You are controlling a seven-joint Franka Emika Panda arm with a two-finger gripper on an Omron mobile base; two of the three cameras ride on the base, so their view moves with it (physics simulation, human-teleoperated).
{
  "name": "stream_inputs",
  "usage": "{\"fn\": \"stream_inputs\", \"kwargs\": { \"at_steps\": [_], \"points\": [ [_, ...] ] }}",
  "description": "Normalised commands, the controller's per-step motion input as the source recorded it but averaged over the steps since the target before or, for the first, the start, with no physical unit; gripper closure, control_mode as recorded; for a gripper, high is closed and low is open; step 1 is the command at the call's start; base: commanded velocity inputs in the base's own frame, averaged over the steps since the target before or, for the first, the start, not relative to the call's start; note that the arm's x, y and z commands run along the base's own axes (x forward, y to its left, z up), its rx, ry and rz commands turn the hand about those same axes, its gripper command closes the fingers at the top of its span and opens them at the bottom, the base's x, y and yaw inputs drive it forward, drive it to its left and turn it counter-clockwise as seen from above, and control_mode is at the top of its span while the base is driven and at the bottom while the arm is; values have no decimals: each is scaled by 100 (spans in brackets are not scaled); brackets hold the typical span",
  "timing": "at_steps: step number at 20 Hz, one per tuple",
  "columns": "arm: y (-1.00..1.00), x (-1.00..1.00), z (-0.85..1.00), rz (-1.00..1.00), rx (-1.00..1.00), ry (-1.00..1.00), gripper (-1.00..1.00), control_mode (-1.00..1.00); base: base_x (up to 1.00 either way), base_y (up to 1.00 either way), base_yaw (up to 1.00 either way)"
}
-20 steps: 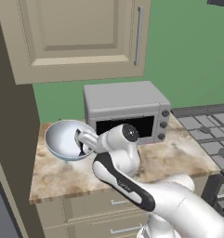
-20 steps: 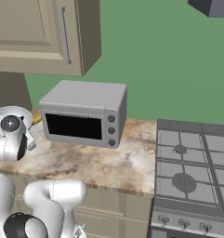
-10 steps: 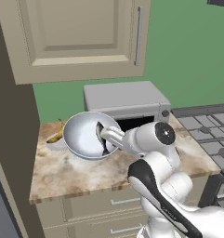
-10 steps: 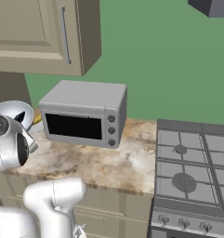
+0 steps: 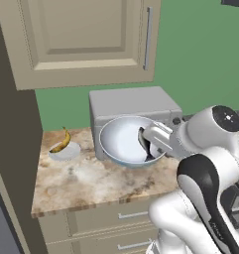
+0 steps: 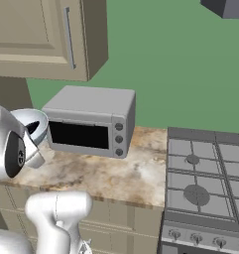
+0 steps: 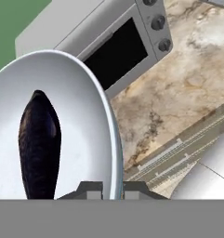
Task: Remove the banana from the bowl and place it on the small plate. Then place the bowl with only the fish in the microwave, close the door, and press the start button to microwave the fish.
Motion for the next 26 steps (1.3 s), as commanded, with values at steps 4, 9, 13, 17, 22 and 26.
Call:
{"fn": "stream_inputs", "kwargs": {
  "at_steps": [4,9,13,17,22,26],
  "points": [
    [-30,-18,-30,-17,7,14,100,-100,0,0,0],
    [1,0,-20,-1,0,7,100,-100,0,0,0],
    [0,-22,-10,-1,1,0,100,100,-75,-5,-11],
    [0,0,0,0,0,0,100,100,-100,14,-13],
    [0,0,0,0,0,0,100,100,-100,64,-6],
    [0,0,0,0,0,0,100,100,-93,84,-2]
  ]
}}
